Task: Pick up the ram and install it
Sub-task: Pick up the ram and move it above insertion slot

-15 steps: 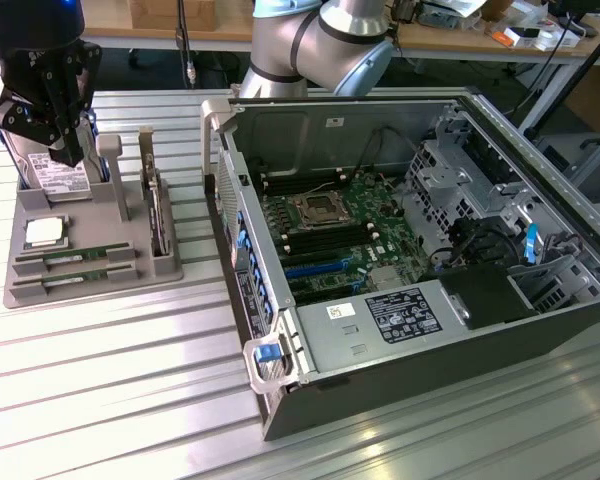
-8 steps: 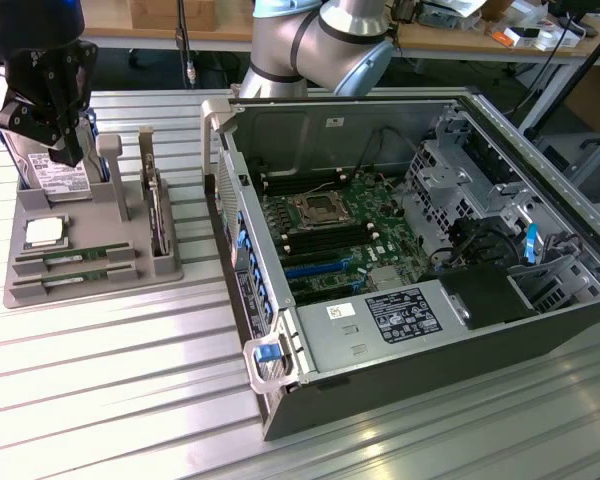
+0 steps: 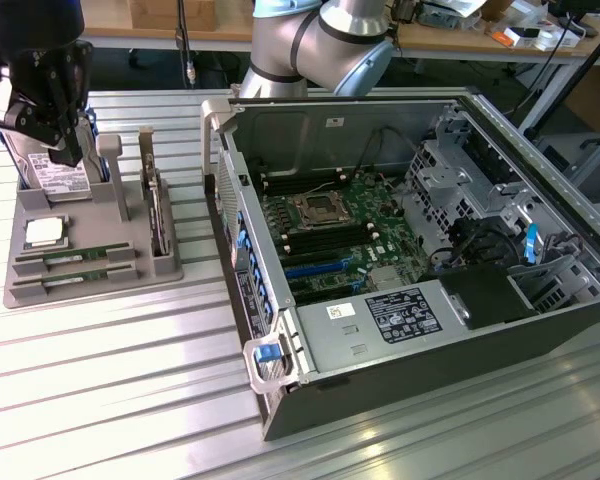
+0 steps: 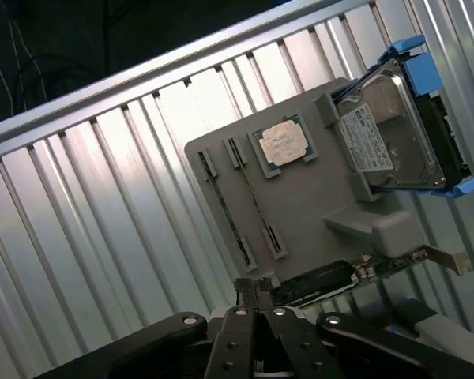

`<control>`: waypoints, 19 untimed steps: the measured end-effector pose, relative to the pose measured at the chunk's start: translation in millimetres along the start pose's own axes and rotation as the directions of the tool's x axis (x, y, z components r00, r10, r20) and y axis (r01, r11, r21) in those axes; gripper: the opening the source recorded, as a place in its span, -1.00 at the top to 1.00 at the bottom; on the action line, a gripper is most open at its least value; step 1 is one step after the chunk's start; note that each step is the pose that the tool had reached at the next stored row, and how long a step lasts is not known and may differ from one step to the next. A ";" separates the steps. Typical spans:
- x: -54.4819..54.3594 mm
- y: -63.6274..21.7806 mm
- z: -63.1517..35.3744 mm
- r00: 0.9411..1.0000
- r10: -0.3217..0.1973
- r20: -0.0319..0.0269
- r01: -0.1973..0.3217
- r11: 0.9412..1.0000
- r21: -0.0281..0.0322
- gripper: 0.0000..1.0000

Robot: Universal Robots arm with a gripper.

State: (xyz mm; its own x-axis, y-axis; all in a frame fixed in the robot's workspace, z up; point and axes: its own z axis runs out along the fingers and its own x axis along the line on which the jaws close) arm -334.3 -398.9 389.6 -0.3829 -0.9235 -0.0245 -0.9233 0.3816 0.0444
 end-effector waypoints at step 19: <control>0.0 0.0 0.0 0.976 -0.216 -0.009 0.216 0.976 -0.006 0.80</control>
State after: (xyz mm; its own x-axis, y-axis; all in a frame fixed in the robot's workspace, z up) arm -334.3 -399.0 389.5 -0.1737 -0.9845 -0.0245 -0.9840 0.1725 0.0443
